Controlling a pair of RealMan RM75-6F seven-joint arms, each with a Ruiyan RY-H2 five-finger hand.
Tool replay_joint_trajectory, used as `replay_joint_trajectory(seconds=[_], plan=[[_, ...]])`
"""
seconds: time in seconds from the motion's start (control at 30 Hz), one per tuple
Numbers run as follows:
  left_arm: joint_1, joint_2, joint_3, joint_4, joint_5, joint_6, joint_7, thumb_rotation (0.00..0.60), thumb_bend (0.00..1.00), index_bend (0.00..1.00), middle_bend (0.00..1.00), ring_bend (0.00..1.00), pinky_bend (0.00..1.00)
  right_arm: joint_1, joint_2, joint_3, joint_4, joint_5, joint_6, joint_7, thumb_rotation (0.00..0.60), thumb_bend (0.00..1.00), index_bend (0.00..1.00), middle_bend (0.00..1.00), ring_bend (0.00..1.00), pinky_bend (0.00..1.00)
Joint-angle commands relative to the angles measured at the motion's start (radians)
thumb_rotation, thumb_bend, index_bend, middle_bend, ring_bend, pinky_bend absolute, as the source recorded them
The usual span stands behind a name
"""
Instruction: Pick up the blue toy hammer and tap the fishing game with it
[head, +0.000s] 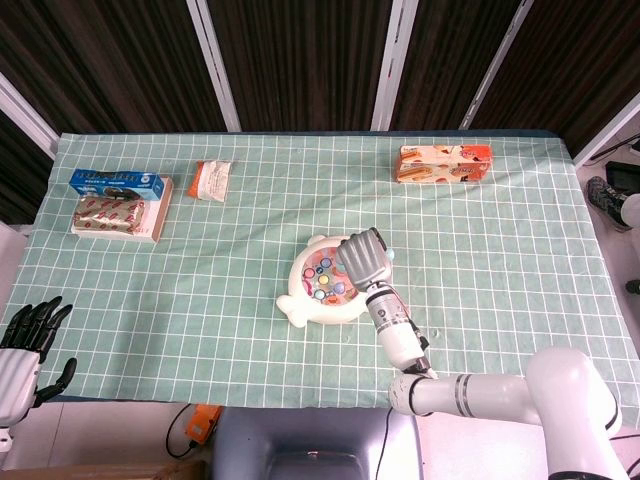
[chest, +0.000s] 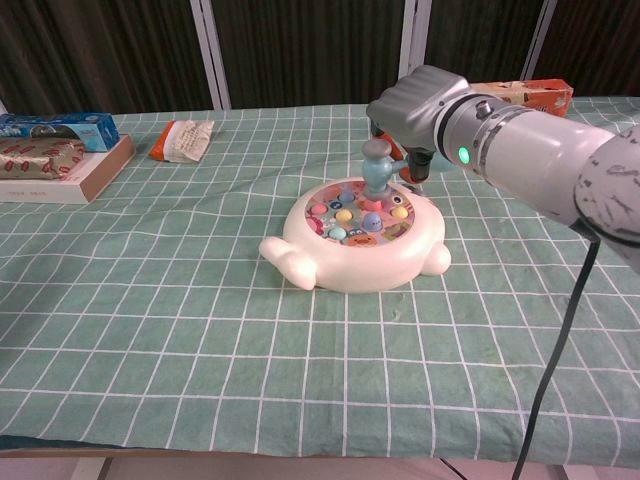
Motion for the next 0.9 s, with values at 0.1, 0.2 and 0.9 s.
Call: replay_joint_trajectory(seconds=[0.1,0.2,0.9], plan=[[0.000,-0.001,-0.001,0.001,0.000,0.000,0.001,0.600,0.42,0.00,0.00,0.00,0.00,0.010,-0.006,-0.012,0.011,0.025,0.004,-0.023,0.600,0.57,0.97,0.72,0.66,0.71],[0.000,-0.001,-0.001,0.001,-0.001,0.000,-0.001,0.600,0.42,0.00,0.00,0.00,0.00,0.016,-0.008,-0.015,0.014,0.044,0.007,-0.037,0.600,0.57,0.97,0.72,0.66,0.71],[-0.003,0.000,-0.003,0.001,-0.007,-0.007,-0.002,0.600,0.43,0.00,0.00,0.00,0.00,0.013,0.022,0.036,0.031,0.033,0.043,0.059,0.600,0.57,0.97,0.72,0.66,0.71]])
